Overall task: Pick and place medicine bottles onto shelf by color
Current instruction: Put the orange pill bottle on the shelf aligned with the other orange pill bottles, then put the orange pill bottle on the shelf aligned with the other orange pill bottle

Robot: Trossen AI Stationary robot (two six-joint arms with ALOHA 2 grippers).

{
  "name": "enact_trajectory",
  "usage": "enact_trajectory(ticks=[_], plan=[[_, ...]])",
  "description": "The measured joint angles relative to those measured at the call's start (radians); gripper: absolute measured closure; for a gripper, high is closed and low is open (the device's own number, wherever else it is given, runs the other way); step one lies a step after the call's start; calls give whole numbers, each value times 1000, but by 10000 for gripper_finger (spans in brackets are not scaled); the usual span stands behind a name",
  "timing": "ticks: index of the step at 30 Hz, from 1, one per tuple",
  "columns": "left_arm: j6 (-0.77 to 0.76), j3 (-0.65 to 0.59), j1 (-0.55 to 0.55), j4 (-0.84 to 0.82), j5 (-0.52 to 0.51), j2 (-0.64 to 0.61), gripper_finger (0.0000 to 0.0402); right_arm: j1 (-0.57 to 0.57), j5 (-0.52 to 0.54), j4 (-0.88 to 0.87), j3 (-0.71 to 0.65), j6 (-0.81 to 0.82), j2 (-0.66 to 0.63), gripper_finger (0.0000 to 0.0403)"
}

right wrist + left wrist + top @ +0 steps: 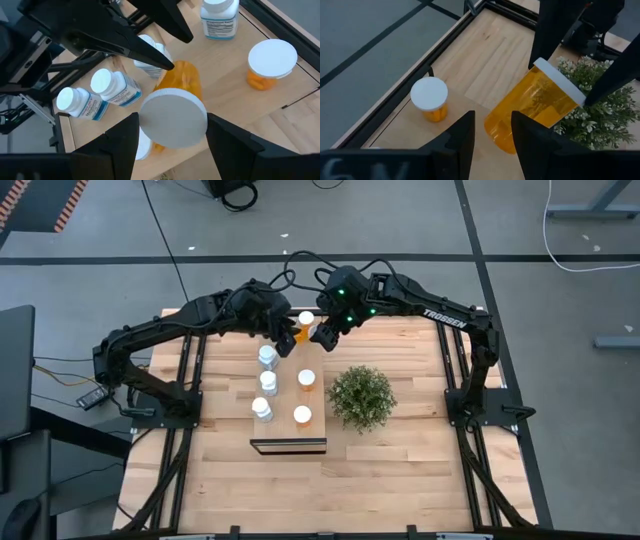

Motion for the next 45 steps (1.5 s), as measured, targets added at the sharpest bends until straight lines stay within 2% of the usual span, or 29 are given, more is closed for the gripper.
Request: enact_trajectory(ticks=[13,22,31,38,45], plan=[[-14,0,-8,-8,0,0,266,0,2,47,0,14,0,178],[-11,0,-8,-10,0,0,262,14,118,37,-4,-52,0,178],[-7,0,6,-65,0,0,266,37,111,19,-119,-24,1,178],[-8,0,11,-83,0,0,260,38,110,128,-256,26,1,178],[-8,0,10,-89,0,0,260,38,136,173,-295,25,1,178]])
